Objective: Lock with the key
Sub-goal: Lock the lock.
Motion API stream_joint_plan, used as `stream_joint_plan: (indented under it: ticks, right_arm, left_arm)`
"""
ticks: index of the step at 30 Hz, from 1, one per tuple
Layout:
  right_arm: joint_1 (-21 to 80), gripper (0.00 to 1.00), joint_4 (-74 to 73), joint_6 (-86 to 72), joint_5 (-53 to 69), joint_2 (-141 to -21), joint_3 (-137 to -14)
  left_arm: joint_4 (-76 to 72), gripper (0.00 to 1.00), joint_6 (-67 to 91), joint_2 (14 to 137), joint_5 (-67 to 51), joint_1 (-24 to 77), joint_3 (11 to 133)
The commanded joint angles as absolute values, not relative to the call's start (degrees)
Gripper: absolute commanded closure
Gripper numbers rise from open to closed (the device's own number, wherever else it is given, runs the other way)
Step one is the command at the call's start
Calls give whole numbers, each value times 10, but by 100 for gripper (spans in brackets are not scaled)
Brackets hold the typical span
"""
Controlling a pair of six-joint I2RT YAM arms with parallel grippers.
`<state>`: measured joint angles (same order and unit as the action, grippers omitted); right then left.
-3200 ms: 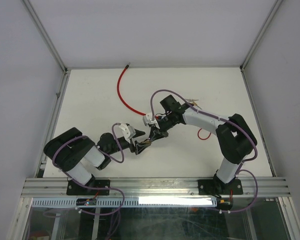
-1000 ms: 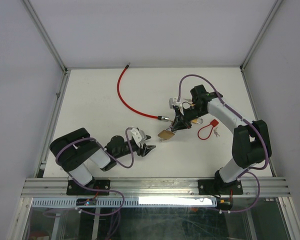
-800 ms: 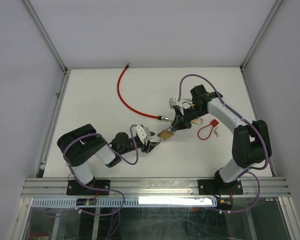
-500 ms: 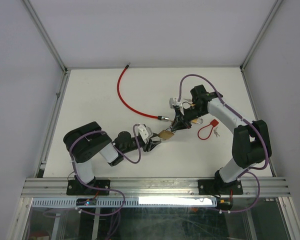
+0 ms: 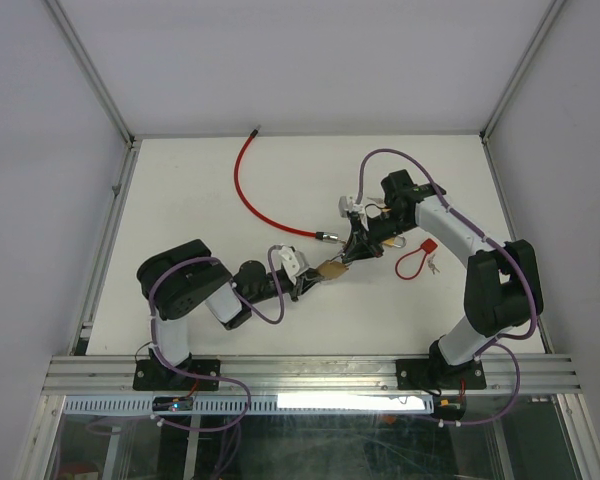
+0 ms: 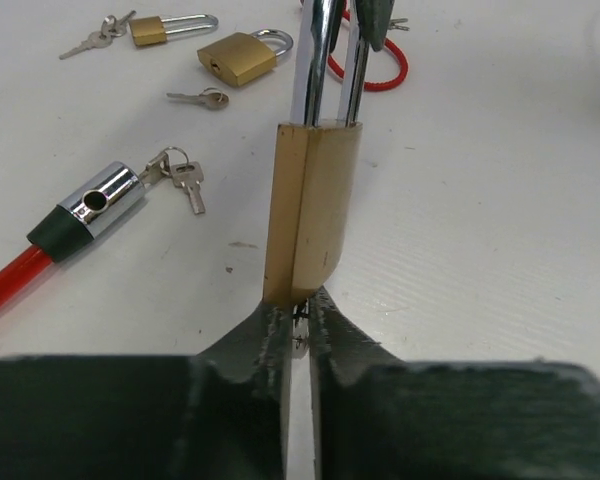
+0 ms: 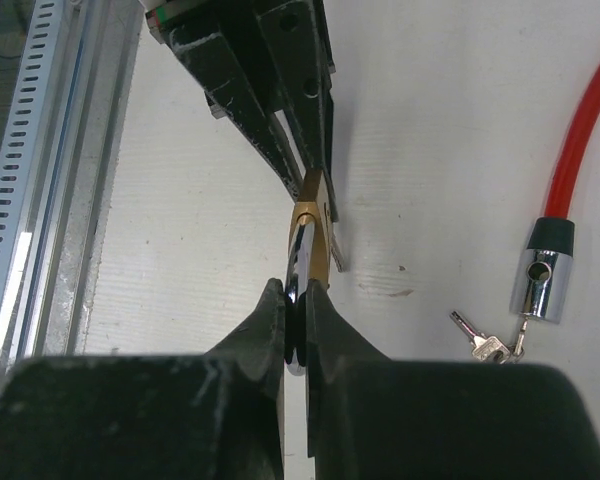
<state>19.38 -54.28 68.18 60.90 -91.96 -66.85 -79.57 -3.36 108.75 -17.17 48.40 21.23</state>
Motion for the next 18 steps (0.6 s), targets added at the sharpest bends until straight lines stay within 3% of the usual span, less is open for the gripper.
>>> stream_joint_plan:
  ticks: [1, 18]
  right_arm:
    - [191, 100, -547, 691, 677, -900, -684]
    - [106, 100, -601, 682, 681, -839, -736]
  left_arm:
    - [-840, 100, -40, 1090, -197, 489, 220]
    - [-829, 100, -40, 1029, -220, 429, 135]
